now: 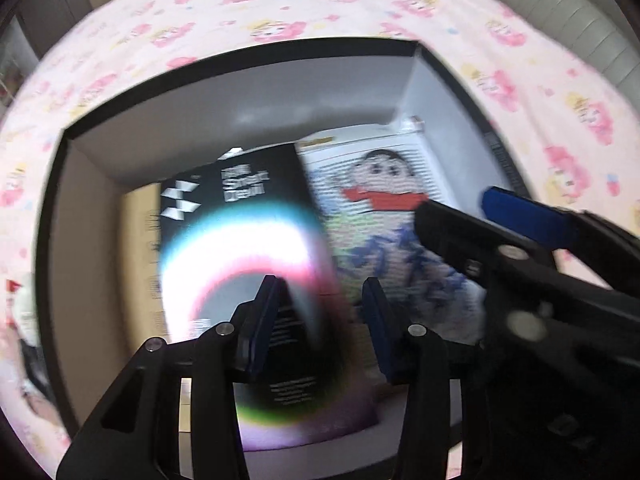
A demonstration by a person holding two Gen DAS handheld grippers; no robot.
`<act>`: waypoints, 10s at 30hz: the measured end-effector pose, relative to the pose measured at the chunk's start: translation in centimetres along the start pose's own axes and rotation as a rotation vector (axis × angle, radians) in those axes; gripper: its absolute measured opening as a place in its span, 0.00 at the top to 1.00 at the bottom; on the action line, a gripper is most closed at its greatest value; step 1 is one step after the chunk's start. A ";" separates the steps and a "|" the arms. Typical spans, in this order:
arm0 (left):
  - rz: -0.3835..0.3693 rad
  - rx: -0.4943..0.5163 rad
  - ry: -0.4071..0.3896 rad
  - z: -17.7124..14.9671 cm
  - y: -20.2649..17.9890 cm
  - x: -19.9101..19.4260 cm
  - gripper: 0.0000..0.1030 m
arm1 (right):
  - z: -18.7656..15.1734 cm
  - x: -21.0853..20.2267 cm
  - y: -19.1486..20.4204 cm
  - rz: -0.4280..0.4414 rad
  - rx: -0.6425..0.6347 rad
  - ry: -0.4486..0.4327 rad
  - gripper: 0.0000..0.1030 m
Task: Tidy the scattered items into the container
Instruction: 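Lower the Smart Devil box into the black box beside the crayon pack, then open both tools to release the Smart Devil box and withdraw, then move both tools to the black square compact among the items, then close both tools on the black square compact, then carry the compact over the black box and lower it beside the crayon pack, then open both tools to release the compact and lift away, then move both tools to the white-and-brown hand cream tube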
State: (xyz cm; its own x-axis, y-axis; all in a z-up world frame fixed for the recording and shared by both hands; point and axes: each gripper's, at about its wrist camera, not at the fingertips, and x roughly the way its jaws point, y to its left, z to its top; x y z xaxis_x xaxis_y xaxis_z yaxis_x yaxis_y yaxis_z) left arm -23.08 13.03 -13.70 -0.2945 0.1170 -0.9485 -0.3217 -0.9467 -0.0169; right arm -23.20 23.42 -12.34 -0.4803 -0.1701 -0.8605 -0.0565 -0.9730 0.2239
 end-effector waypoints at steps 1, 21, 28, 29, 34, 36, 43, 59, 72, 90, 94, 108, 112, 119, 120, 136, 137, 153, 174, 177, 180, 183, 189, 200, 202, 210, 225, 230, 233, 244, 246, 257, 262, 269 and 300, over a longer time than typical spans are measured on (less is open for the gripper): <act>0.023 0.002 0.002 -0.1 0.2 0.0 0.54 | -0.1 0.1 0.0 0.012 0.004 0.011 0.57; -0.098 -0.259 0.024 -1.2 11.5 -2.6 0.55 | 2.1 3.6 5.4 0.080 -0.214 0.167 0.56; -0.161 -0.333 -0.031 2.3 14.6 -1.2 0.59 | 5.6 7.1 6.1 0.115 -0.196 0.205 0.56; -0.155 -0.328 -0.039 3.0 14.7 -0.9 0.59 | 6.0 7.8 6.0 0.120 -0.190 0.212 0.56; -0.135 -0.326 -0.056 6.1 14.5 1.9 0.59 | 6.7 9.7 5.3 0.110 -0.177 0.228 0.56; -0.117 -0.322 -0.031 6.7 14.6 3.4 0.59 | 6.7 10.2 4.9 0.110 -0.174 0.232 0.56; -0.066 -0.302 0.067 6.1 14.0 4.0 0.60 | 5.9 10.1 5.2 0.166 -0.198 0.295 0.56; -0.280 -0.326 0.085 5.6 10.1 5.5 0.59 | 4.3 6.4 2.0 0.073 -0.111 0.227 0.56; -0.264 -0.280 -0.061 2.2 9.4 -0.4 0.37 | 1.5 3.2 1.2 0.126 -0.018 0.205 0.55; -0.192 -0.163 -0.378 -8.2 5.9 -15.9 0.31 | -6.3 -12.9 3.0 0.013 0.047 -0.197 0.49; -0.197 -0.166 -0.396 -10.0 5.8 -17.4 0.31 | -7.5 -15.0 3.7 0.005 0.029 -0.213 0.49; -0.184 -0.241 -0.410 -15.4 9.8 -19.2 0.31 | -10.3 -15.9 9.1 0.022 -0.088 -0.207 0.49; -0.169 -0.295 -0.403 -17.1 12.6 -19.2 0.31 | -10.8 -15.1 11.9 0.053 -0.133 -0.186 0.49; -0.120 -0.404 -0.375 -20.7 18.6 -18.3 0.31 | -11.9 -11.9 18.2 0.120 -0.232 -0.096 0.49; -0.114 -0.421 -0.371 -21.2 19.5 -18.2 0.31 | -12.0 -11.3 19.3 0.133 -0.252 -0.080 0.49; -0.098 -0.761 -0.303 -25.9 34.2 -12.2 0.45 | -11.0 -0.9 31.9 0.241 -0.406 0.088 0.49; -0.112 -0.811 -0.289 -25.8 35.5 -11.2 0.50 | -10.4 -0.1 32.3 0.235 -0.408 0.081 0.49; -0.182 -1.089 -0.179 -21.3 40.7 -0.8 0.68 | -8.8 13.3 37.7 0.297 -0.500 0.215 0.62; -0.305 -0.627 -0.293 -16.2 24.1 -11.1 0.79 | -9.0 -5.8 23.5 0.364 -0.374 0.008 0.79; -0.323 -0.542 -0.290 -12.6 20.2 -10.8 0.79 | -7.7 -7.2 19.5 0.311 -0.354 -0.033 0.79; -0.346 -0.474 -0.273 -9.3 16.3 -9.6 0.79 | -6.1 -7.2 15.2 0.260 -0.314 -0.041 0.79; -0.398 -0.435 -0.232 -6.4 13.3 -7.3 0.79 | -4.4 -6.3 10.9 0.209 -0.259 -0.036 0.79; -0.400 -0.386 -0.123 -2.9 9.4 -2.6 0.79 | -2.7 -3.5 4.0 0.212 -0.117 0.003 0.79; -0.383 -0.392 0.031 -2.7 7.3 1.9 0.78 | -3.7 0.2 1.5 0.190 -0.019 0.145 0.79; -0.375 -0.377 0.042 -2.7 6.8 2.1 0.78 | -4.2 0.2 1.5 0.173 -0.028 0.143 0.79; -0.353 -0.352 -0.009 -2.5 6.6 0.3 0.77 | -3.6 -2.7 1.2 0.085 -0.049 0.039 0.79; -0.480 -0.325 0.032 -2.6 4.7 0.3 0.77 | -3.2 -2.4 -0.7 0.010 -0.025 0.010 0.79; -0.390 -0.381 0.034 -3.2 5.9 0.0 0.77 | -3.3 -2.0 -0.6 0.040 -0.022 0.027 0.79; -0.423 -0.353 0.068 -3.1 4.5 0.3 0.77 | -3.1 -2.7 -0.7 0.037 -0.002 -0.004 0.79; -0.551 -0.377 0.048 -5.5 3.7 -0.6 0.75 | -3.0 -3.1 -1.8 -0.001 0.032 -0.020 0.80; -0.524 -0.384 0.042 -6.1 4.0 -1.1 0.76 | -3.0 -2.9 -1.5 -0.016 0.019 -0.014 0.78; -0.490 -0.361 0.031 -7.8 4.0 -2.1 0.74 | -3.0 -3.2 -1.6 -0.016 0.026 -0.021 0.78; -0.360 -0.293 -0.111 -8.0 5.3 -5.9 0.60 | -3.2 -4.6 -0.7 -0.058 -0.004 -0.076 0.73; -0.267 -0.219 -0.290 -8.1 4.8 -10.9 0.44 | -5.6 -9.2 1.3 -0.036 -0.013 -0.152 0.62; -0.136 -0.541 -0.308 -24.6 24.3 -16.0 0.44 | -13.8 -7.0 25.0 0.229 -0.383 0.022 0.62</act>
State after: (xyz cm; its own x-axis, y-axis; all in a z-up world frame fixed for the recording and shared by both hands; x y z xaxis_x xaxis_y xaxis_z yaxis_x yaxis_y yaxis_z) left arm -4.08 -19.24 -6.71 -0.5539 0.2521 -0.7935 0.1015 -0.9255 -0.3649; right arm -9.21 -1.88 -7.02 -0.4237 -0.3869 -0.8190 0.3793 -0.8969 0.2274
